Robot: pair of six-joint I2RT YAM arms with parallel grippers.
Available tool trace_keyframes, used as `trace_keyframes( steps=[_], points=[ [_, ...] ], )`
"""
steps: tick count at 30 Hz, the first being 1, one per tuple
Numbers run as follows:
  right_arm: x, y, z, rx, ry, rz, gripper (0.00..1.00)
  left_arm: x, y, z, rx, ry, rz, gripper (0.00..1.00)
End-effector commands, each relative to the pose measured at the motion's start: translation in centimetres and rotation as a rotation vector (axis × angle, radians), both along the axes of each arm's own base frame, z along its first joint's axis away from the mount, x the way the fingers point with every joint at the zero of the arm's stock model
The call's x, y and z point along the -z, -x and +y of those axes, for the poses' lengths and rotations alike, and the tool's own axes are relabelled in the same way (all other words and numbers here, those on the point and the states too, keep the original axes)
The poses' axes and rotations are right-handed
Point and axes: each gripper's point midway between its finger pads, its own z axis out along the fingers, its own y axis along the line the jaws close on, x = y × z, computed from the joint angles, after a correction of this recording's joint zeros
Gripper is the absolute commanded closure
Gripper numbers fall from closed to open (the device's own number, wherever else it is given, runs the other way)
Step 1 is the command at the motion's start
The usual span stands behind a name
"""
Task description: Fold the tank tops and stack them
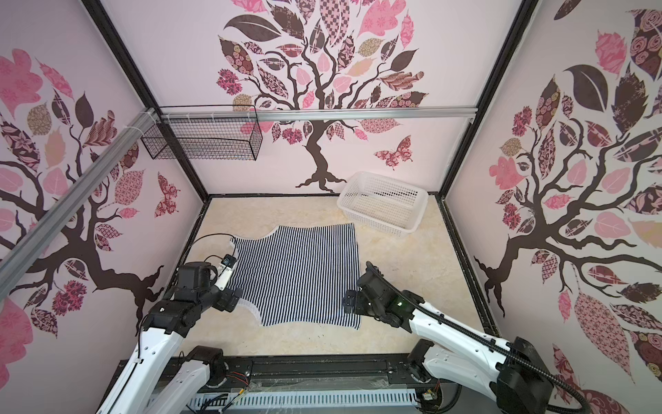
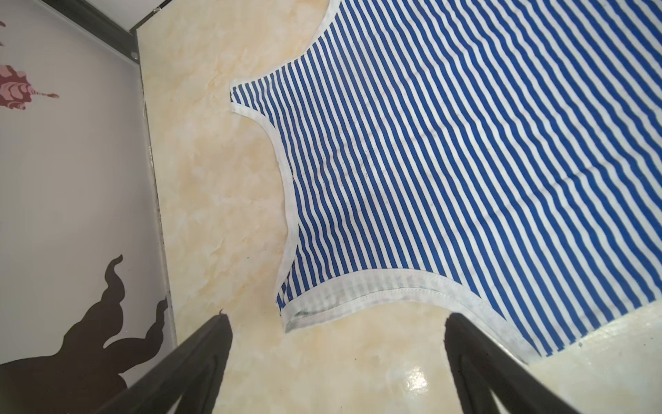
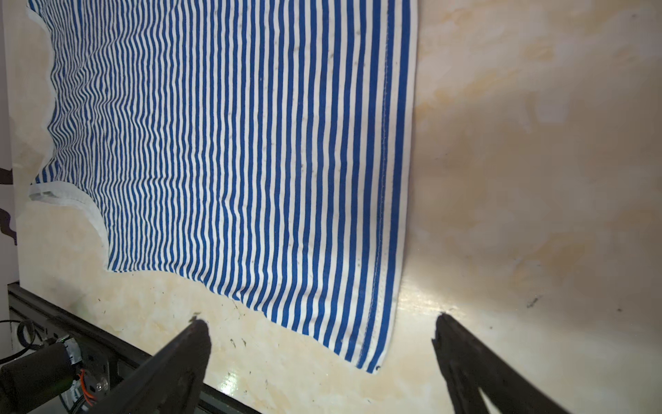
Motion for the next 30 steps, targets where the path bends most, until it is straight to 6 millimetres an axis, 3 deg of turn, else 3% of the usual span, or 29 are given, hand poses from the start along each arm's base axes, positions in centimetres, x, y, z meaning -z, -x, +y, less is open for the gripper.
trace_keyframes(
  steps=[1, 11, 15, 24, 30],
  points=[
    [-0.4, -0.3, -0.8, 0.021, 0.047, -0.016, 0.0, 0.3, 0.9, -0.2, 0.064, -0.032, 0.055, 0.11],
    [1.6, 2.1, -1.8, -0.013, 0.033, 0.038, 0.01, 2.2, 5.6, -2.3, 0.413, -0.114, 0.083, 0.18],
    [2.5, 2.8, -2.2, -0.003, 0.046, 0.079, 0.02, 2.5, 5.9, -2.7, 0.464, -0.124, 0.091, 0.21],
    [2.3, 3.0, -1.9, -0.003, 0.015, 0.089, 0.08, 2.3, 5.9, -4.9, 0.58, -0.051, 0.149, 0.24],
    [3.0, 2.9, -1.8, 0.009, 0.044, 0.11, 0.08, 5.1, 6.6, -6.7, 0.675, -0.097, 0.312, 0.27]
  ],
)
